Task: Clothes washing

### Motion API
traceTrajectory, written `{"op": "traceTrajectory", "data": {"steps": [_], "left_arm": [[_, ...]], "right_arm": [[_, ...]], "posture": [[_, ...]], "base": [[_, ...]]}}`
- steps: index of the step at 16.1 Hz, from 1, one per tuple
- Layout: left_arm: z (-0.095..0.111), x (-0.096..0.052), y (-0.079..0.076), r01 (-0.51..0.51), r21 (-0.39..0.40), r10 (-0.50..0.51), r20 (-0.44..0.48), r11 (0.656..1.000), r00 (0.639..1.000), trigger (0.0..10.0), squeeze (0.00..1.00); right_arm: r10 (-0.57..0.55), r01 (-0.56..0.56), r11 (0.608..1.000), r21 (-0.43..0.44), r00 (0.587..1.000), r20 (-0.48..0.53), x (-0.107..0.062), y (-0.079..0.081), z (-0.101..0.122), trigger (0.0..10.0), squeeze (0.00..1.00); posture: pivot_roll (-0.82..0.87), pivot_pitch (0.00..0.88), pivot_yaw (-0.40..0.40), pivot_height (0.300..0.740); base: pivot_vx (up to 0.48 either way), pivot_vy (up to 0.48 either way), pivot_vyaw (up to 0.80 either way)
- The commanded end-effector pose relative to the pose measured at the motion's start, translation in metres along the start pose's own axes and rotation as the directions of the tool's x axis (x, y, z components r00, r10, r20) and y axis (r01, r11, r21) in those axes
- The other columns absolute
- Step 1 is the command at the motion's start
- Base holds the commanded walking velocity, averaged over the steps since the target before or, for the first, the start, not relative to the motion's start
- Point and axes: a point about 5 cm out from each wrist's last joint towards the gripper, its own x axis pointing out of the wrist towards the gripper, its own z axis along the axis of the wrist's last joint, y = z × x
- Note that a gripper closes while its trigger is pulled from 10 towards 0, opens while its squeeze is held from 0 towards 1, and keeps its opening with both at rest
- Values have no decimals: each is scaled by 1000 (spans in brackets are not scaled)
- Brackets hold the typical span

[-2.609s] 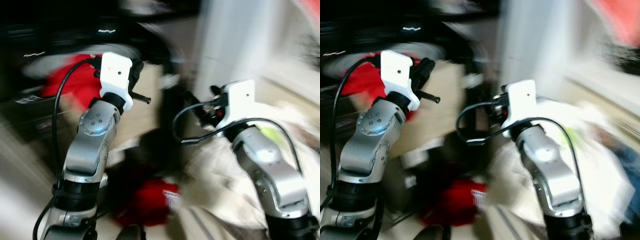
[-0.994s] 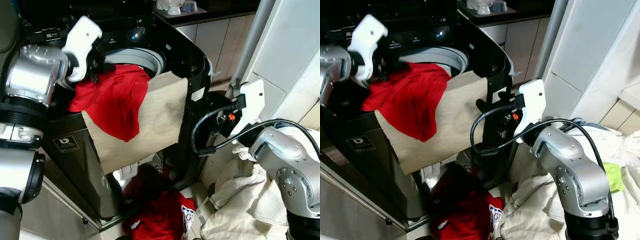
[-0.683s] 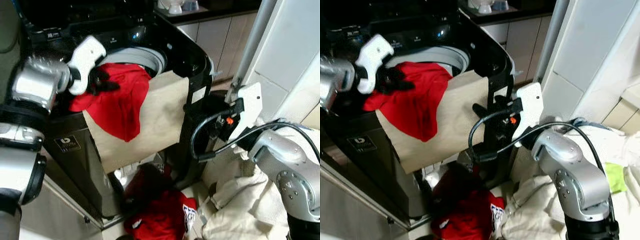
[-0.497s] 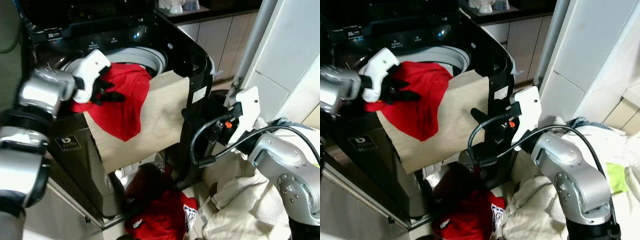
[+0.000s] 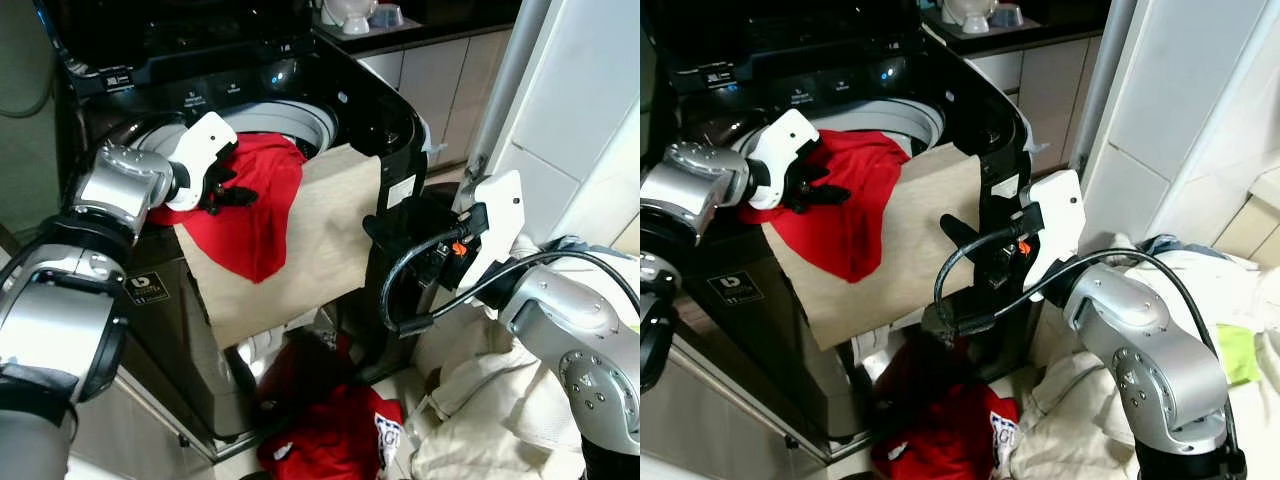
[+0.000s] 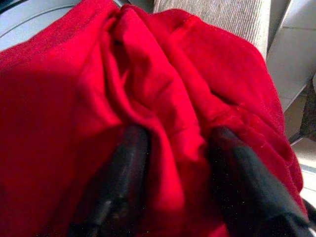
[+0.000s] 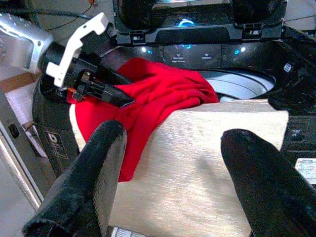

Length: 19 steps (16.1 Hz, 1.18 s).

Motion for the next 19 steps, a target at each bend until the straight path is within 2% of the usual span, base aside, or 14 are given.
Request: {"op": "traceTrajectory", "data": {"steps": [1,6,8,10,13,14,15,16,17,18,19], "left_arm": [[-5,1,1,-16,-22,15,-25,1000,1000,0,0],[-3,-2,5,-27,-34,27,-2,999,1000,0,0],[2,-4,8,-47,-50,49,40,998,998,0,0],[12,-6,13,-108,-109,120,110,988,987,0,0],[28,-6,18,-237,-80,248,171,968,954,0,0],[52,-12,24,-361,-51,361,279,931,890,0,0],[63,-16,26,-411,-49,403,333,910,852,0,0],[86,-28,31,-537,-28,492,441,843,750,0,0],[118,-50,35,-654,-80,565,589,752,578,0,0],[126,-56,35,-688,-94,582,623,720,523,0,0],[139,-60,31,-720,-54,562,667,691,489,0,0]], "right_arm": [[6,-6,1000,3,1000,5,-2,4,1,10000,0],[10,-10,1000,12,1000,10,1,6,0,10000,0],[9,-9,1000,10,1000,10,2,6,1,10000,0],[5,-5,1000,5,1000,10,2,5,1,10000,0],[-8,8,1000,4,1000,16,2,4,2,10000,0],[-25,25,1000,-2,1000,18,2,1,2,10000,0],[-33,33,999,-4,999,18,2,0,3,10000,0],[-52,52,999,-8,998,25,2,-3,4,10000,0],[-101,101,995,-9,994,42,2,-9,7,10000,0],[-120,121,993,-9,992,47,2,-11,8,10000,0],[-158,159,987,-5,986,55,1,-15,8,10000,0]], "posture": [[-142,0,101,740],[-118,0,99,740],[-119,0,95,740],[-124,0,99,740],[-133,0,101,740],[-134,0,98,740],[-134,0,98,740],[-141,0,102,740],[-141,0,102,740],[-143,0,106,740],[-143,0,106,740]], "base": [[0,0,0],[0,0,0],[0,0,0],[0,0,0],[0,0,0],[0,0,0],[0,0,0],[0,0,0],[0,0,0],[0,0,0],[0,0,0]]}}
